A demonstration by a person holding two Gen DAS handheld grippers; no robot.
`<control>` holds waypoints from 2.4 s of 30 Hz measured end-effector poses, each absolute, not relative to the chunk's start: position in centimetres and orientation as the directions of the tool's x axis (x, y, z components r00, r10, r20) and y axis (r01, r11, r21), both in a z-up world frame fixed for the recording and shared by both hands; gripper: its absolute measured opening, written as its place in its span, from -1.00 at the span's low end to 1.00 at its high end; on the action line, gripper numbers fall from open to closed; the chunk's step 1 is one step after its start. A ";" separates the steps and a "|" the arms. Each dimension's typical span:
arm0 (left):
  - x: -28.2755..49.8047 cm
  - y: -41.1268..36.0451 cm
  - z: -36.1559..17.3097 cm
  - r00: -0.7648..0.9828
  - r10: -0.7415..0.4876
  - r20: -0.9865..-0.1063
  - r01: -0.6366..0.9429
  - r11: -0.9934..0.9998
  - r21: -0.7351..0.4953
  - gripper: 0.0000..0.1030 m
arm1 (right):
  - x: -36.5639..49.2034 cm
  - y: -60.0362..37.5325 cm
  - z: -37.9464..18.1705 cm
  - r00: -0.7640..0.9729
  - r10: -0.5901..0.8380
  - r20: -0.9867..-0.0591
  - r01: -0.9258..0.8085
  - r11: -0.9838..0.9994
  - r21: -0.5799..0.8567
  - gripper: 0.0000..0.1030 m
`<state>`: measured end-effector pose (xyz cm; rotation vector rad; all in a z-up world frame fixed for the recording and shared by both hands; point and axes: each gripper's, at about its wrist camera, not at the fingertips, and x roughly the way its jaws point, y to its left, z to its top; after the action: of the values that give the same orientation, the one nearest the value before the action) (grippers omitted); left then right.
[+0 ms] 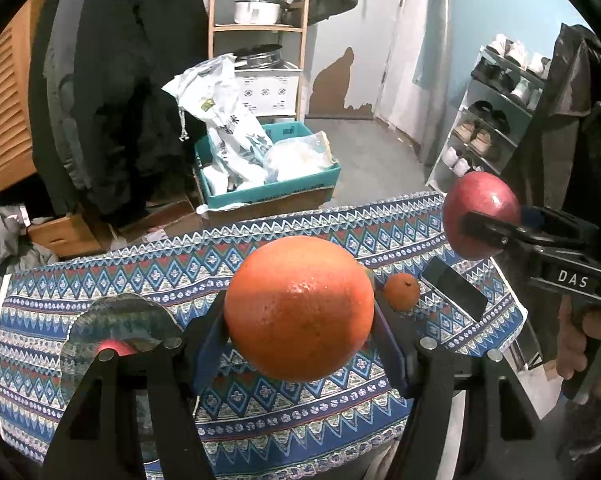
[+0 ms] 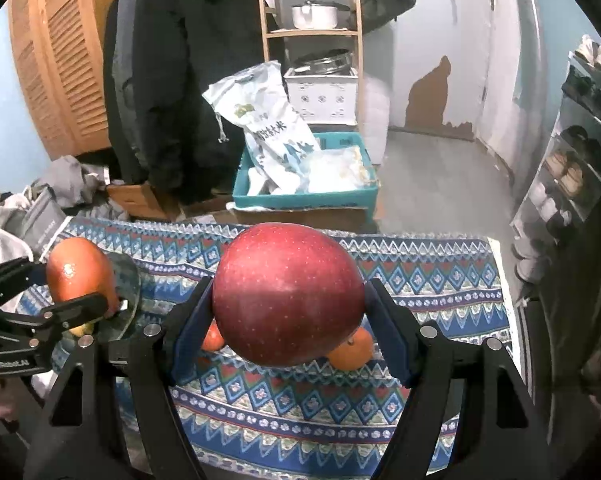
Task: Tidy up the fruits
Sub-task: 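Lift the red apple with the right tool while the left tool lifts the large orange, then carry the large orange over the glass bowl with the left tool while the right tool carries the apple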
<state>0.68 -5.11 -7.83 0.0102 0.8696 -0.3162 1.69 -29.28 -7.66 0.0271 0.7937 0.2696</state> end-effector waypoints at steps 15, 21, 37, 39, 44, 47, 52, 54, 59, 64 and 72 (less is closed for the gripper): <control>0.4 0.3 -8.3 0.623 -0.215 -0.752 0.185 0.975 -0.126 0.33 | 3.3 -23.7 -6.1 0.646 0.348 -0.680 -0.318 0.932 0.175 0.45; 0.3 2.9 -8.5 0.631 -0.192 -0.751 0.138 0.981 -0.135 0.33 | 3.9 -21.0 -5.9 0.630 0.374 -0.680 -0.353 0.919 0.178 0.45; -0.1 9.4 -11.7 0.604 -0.110 -0.789 0.005 0.991 -0.134 0.33 | 5.8 -12.9 -6.9 0.547 0.459 -0.700 -0.451 0.866 0.215 0.45; -0.1 10.1 -12.4 0.595 -0.100 -0.798 -0.010 0.991 -0.131 0.33 | 6.0 -11.8 -7.2 0.534 0.466 -0.706 -0.462 0.860 0.218 0.45; -0.2 11.5 -14.5 0.565 -0.081 -0.821 -0.038 0.992 -0.124 0.33 | 6.5 -9.4 -8.5 0.491 0.491 -0.720 -0.486 0.840 0.242 0.45; -0.1 12.1 -15.9 0.537 -0.081 -0.840 -0.053 0.990 -0.129 0.33 | 6.8 -7.9 -9.4 0.464 0.497 -0.733 -0.498 0.831 0.247 0.45; 0.0 13.2 -18.2 0.485 -0.093 -0.869 -0.092 0.983 -0.156 0.33 | 7.0 -6.0 -10.9 0.429 0.497 -0.754 -0.517 0.820 0.246 0.45; 0.1 13.6 -19.2 0.461 -0.093 -0.882 -0.112 0.980 -0.162 0.33 | 7.1 -5.4 -11.6 0.415 0.496 -0.763 -0.522 0.816 0.248 0.45; 0.3 14.4 -21.5 0.410 -0.098 -0.907 -0.149 0.974 -0.173 0.33 | 7.1 -3.8 -13.5 0.372 0.488 -0.790 -0.532 0.809 0.249 0.45; 0.4 14.7 -23.0 0.378 -0.103 -0.920 -0.171 0.969 -0.179 0.33 | 6.9 -2.7 -16.1 0.339 0.465 -0.818 -0.540 0.808 0.236 0.45; 0.5 15.0 -23.6 0.383 -0.094 -0.919 -0.175 0.969 -0.172 0.33 | 6.6 -1.6 -19.3 0.274 0.450 -0.850 -0.548 0.799 0.247 0.45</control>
<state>0.53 14.97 -23.63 -0.2581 1.1805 0.0521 6.60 -1.64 -19.25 -0.1019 1.1054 0.6724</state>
